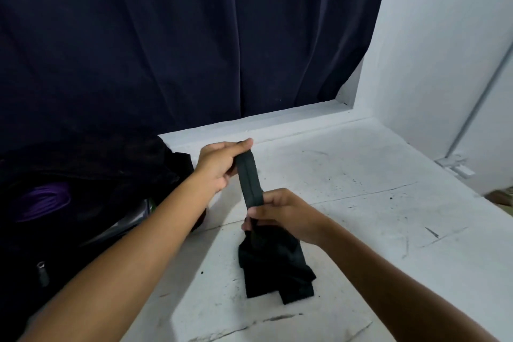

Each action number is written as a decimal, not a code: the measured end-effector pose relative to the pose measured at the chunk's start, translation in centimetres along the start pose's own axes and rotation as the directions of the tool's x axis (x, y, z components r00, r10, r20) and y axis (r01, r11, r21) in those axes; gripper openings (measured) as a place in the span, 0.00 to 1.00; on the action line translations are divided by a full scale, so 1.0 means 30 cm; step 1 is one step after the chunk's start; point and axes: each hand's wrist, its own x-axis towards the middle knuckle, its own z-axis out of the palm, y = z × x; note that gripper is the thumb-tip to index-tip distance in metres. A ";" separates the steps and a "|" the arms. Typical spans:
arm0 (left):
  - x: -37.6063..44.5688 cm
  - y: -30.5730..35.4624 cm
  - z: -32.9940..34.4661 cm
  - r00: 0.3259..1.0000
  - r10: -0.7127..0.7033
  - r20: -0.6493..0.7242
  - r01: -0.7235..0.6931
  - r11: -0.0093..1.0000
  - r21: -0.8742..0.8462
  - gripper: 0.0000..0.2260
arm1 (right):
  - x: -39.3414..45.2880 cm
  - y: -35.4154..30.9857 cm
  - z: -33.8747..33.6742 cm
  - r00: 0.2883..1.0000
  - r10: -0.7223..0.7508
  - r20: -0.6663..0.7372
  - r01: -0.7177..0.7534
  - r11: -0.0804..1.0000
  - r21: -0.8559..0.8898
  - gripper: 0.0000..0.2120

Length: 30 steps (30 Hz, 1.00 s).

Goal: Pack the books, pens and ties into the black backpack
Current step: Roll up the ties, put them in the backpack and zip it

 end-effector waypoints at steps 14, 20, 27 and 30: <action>0.091 -0.037 -0.064 0.864 0.497 0.081 -0.369 0.516 0.773 0.15 | -0.109 -0.183 -0.203 0.989 0.134 -0.066 -0.137 0.990 -0.035 0.07; -0.064 -0.065 0.115 0.772 0.275 0.573 -0.513 0.802 0.306 0.18 | -0.090 -0.275 -0.177 0.991 0.101 -0.085 -0.104 0.994 -0.031 0.08; 0.034 -0.031 0.109 0.859 0.317 0.402 -0.460 0.823 0.333 0.23 | -0.141 -0.294 -0.225 0.958 0.247 -0.147 -0.266 0.956 -0.125 0.10; 0.114 0.017 0.044 0.878 0.380 0.290 -0.473 0.778 0.413 0.24 | -0.188 -0.280 -0.265 0.945 0.292 -0.148 -0.312 0.940 -0.140 0.08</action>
